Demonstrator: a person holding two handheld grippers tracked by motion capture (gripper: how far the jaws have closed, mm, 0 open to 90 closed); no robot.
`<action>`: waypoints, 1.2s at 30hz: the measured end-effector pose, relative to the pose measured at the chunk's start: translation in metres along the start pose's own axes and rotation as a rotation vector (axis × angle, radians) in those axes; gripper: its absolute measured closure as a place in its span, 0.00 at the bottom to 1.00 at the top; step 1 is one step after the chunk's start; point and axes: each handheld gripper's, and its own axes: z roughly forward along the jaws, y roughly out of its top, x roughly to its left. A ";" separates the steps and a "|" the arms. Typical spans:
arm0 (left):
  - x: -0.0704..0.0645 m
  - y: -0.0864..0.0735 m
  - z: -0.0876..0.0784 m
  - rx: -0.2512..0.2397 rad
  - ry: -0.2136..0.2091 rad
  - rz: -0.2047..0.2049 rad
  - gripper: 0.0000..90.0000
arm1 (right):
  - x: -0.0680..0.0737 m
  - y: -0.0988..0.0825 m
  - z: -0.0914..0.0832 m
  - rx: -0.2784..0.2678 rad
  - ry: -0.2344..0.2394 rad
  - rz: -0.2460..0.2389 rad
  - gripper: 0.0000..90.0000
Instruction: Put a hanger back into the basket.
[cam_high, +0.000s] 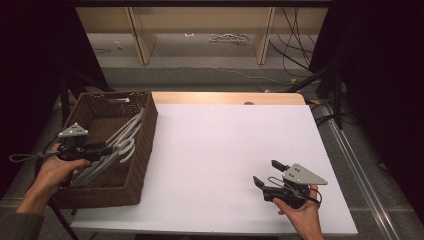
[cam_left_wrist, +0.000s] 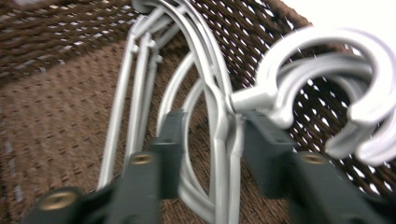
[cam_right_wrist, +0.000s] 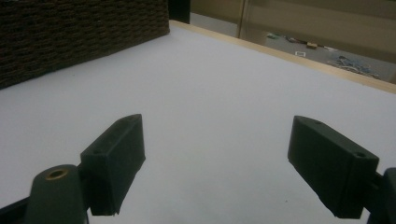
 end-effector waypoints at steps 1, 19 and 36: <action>0.000 0.001 -0.003 -0.008 0.007 -0.003 0.56 | 0.000 0.000 0.000 -0.002 0.000 0.000 0.22; -0.044 0.015 -0.029 -0.210 -0.001 -0.058 0.37 | 0.000 0.001 -0.001 -0.001 -0.004 -0.006 0.22; -0.125 0.021 -0.027 -0.379 -0.149 0.050 0.28 | 0.003 0.002 -0.002 -0.018 0.005 -0.013 0.22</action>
